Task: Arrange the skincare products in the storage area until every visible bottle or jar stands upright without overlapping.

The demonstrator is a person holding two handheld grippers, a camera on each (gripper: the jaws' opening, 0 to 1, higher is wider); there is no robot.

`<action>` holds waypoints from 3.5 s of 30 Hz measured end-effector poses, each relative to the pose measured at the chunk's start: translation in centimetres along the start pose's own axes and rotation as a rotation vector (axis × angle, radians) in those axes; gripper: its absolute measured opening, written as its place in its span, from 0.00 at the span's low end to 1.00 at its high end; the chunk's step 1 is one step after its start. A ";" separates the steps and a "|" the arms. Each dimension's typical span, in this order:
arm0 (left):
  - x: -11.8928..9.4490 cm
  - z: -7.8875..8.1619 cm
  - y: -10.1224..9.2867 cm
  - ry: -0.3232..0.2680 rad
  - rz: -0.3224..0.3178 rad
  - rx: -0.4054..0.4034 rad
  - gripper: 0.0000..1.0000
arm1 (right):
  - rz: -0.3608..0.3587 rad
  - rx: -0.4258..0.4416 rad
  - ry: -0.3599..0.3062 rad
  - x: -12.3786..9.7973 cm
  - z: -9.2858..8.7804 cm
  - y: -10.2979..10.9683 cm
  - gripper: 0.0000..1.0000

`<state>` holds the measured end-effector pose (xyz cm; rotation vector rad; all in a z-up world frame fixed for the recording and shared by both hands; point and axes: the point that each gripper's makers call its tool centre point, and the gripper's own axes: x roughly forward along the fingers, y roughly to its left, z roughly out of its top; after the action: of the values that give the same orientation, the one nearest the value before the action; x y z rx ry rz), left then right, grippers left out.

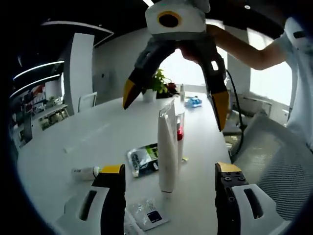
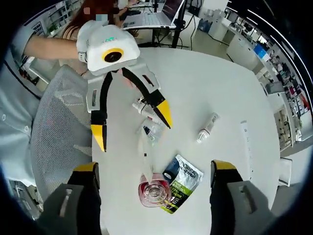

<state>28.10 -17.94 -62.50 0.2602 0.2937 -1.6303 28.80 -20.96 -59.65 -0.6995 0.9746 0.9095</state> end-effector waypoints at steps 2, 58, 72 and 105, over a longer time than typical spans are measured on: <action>-0.3 0.3 -0.1 -0.006 0.015 0.003 0.79 | -0.001 0.011 -0.038 -0.2 0.3 0.1 0.99; -7.5 3.0 -0.5 -0.038 0.301 -0.102 0.97 | -0.319 0.388 -0.351 -2.5 -4.3 3.4 1.00; -7.3 1.9 -0.5 0.018 0.306 -0.081 0.97 | -0.361 0.505 -0.462 -1.8 -4.8 4.8 1.00; -6.8 -2.9 0.2 0.154 0.305 -0.114 0.97 | -0.534 0.606 -0.650 -0.3 -5.2 5.4 0.98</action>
<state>28.80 -10.60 -62.86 0.3276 0.4411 -1.2903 21.94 -22.95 -62.00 -0.0994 0.3962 0.2889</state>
